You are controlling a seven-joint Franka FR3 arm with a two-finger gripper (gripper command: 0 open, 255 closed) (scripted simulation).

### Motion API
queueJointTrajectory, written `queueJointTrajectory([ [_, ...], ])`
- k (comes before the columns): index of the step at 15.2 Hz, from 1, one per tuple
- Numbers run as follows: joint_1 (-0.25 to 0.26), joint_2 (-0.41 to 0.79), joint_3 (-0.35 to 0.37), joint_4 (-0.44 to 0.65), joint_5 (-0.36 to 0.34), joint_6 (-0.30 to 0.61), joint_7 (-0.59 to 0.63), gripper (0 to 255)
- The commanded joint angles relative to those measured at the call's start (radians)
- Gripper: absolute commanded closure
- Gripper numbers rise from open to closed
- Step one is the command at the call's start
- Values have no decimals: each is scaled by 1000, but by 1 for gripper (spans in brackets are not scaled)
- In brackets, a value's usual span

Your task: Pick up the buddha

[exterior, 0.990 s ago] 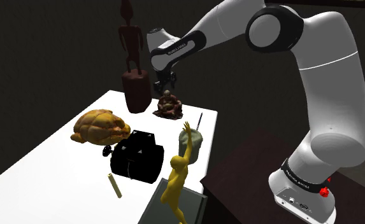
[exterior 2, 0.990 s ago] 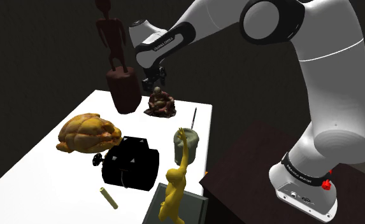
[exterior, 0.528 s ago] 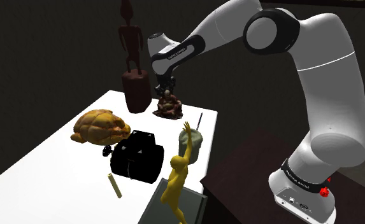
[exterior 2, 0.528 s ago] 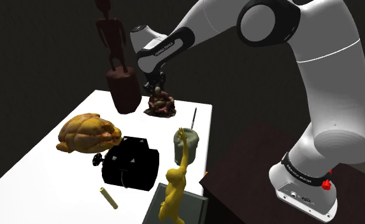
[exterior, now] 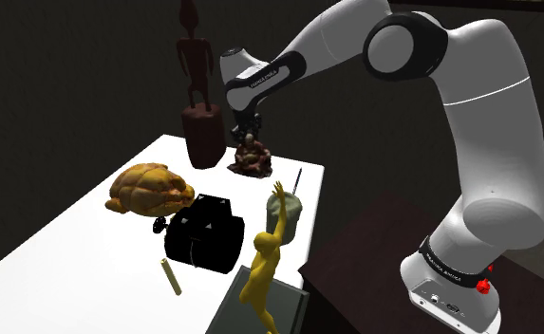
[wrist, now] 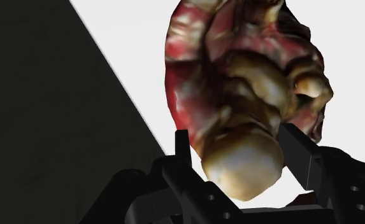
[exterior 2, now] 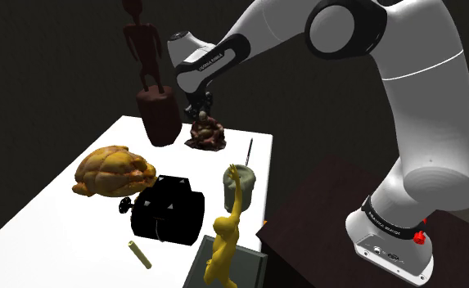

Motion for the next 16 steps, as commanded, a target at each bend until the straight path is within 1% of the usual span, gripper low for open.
queueJointTrajectory([
  [1, 0, -10, 2, 4, 3, -14, -4, 255],
  [14, -3, -86, 14, 59, 26, -142, -35, 255],
  [16, -3, -86, 14, 60, 26, -144, -35, 255],
])
